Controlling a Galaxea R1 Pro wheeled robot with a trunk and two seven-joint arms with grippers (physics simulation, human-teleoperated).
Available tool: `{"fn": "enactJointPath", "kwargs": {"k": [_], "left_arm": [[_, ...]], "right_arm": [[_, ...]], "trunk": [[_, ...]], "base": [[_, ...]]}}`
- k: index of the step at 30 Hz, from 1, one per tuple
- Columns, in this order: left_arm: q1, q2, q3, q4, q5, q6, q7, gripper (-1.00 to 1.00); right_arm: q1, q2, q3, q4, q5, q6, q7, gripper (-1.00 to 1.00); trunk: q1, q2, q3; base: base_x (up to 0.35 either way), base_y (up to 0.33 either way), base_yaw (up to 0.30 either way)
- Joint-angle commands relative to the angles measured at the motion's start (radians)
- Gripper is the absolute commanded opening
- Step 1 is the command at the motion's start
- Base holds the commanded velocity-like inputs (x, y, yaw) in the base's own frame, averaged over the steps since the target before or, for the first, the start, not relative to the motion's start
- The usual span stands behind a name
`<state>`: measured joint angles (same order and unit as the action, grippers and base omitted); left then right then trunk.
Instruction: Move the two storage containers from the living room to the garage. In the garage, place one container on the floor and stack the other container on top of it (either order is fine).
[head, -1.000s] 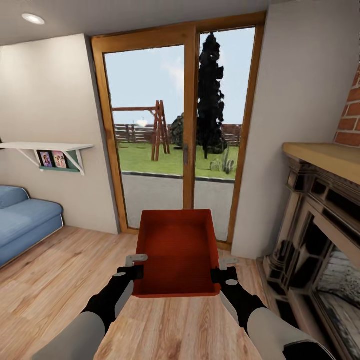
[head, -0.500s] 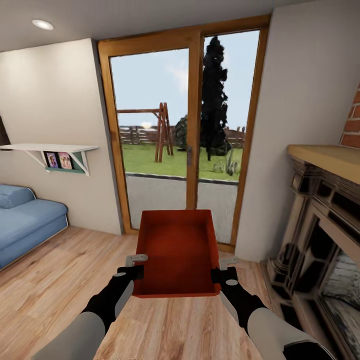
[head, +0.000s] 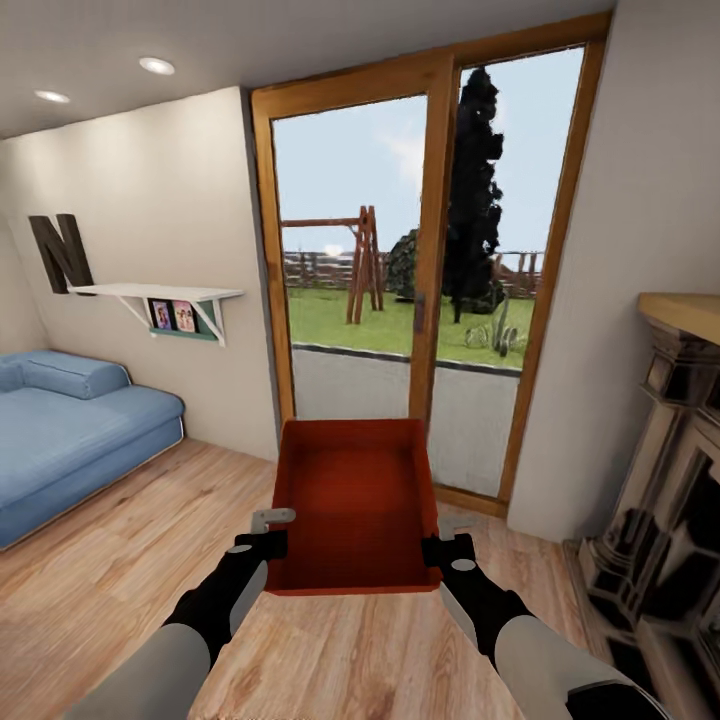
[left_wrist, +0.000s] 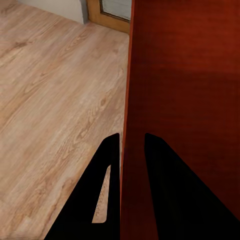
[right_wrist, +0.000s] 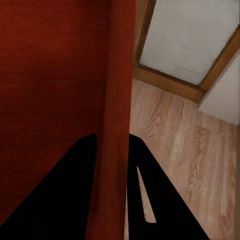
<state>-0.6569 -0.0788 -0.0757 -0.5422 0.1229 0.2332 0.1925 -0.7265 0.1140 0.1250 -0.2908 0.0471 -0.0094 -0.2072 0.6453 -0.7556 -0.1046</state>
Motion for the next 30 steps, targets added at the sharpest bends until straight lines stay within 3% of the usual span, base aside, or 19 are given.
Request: {"fn": "enactJointPath", "kwargs": {"k": [1,30], "left_arm": [[-0.001,0.002,0.022,-0.005,-0.017,0.008,0.016,-1.00],[-0.001,0.002,0.022,-0.005,-0.017,0.008,0.016,-1.00]], "right_arm": [[-0.001,-0.002,-0.015,0.003,0.004,-0.001,-0.008,-1.00],[-0.001,-0.002,-0.016,0.002,0.004,0.000,-0.008,-1.00]], "trunk": [[0.000,-0.001,-0.002],[0.000,-0.001,-0.002]], "base": [[0.000,0.000,0.267],[0.000,0.000,0.267]]}}
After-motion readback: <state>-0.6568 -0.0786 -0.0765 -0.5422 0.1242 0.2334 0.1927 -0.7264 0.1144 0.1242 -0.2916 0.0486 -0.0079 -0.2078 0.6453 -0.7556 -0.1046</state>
